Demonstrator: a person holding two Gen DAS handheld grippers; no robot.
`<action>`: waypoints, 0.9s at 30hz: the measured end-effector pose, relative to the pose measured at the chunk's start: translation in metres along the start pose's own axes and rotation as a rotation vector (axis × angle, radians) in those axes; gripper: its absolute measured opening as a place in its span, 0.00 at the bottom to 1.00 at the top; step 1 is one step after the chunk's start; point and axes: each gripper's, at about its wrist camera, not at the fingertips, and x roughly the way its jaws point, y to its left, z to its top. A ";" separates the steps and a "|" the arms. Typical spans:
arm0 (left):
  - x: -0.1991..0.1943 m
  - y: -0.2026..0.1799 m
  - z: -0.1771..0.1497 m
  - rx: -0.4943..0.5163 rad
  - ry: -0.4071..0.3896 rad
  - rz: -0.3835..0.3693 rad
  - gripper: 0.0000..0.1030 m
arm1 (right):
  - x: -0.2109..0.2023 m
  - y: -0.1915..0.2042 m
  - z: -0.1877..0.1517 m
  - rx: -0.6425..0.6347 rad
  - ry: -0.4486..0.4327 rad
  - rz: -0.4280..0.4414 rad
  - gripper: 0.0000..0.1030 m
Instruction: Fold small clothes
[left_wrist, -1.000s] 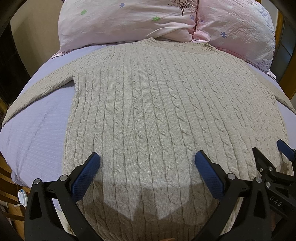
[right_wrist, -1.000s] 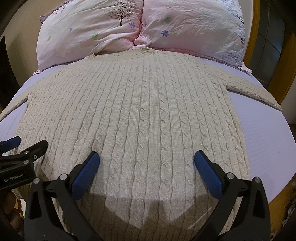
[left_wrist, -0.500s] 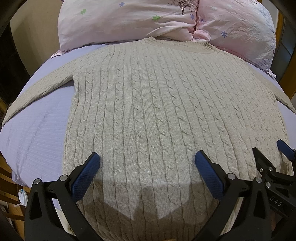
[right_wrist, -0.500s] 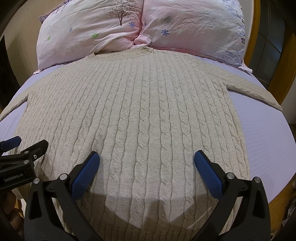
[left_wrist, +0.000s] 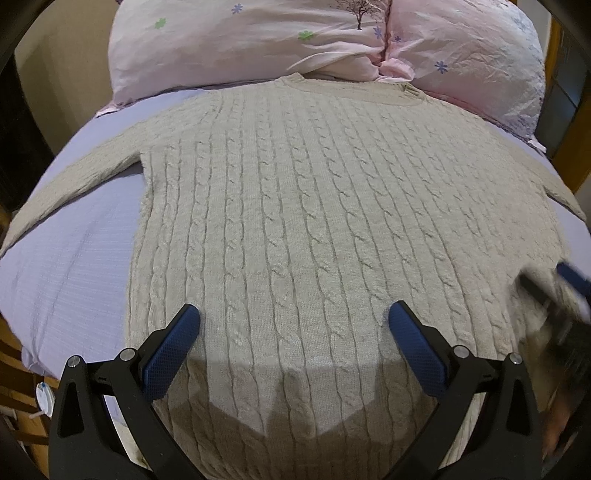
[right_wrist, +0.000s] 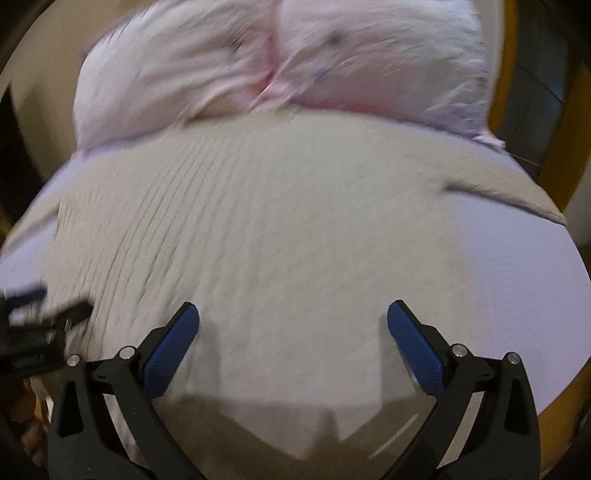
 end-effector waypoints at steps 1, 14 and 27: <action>-0.002 0.005 0.002 -0.014 -0.004 -0.040 0.99 | -0.007 -0.027 0.010 0.056 -0.058 0.006 0.98; -0.029 0.086 0.025 -0.201 -0.332 -0.328 0.99 | 0.000 -0.373 0.051 1.075 -0.148 -0.075 0.57; -0.047 0.180 0.025 -0.401 -0.474 -0.079 0.99 | 0.040 -0.424 0.047 1.209 -0.175 -0.132 0.06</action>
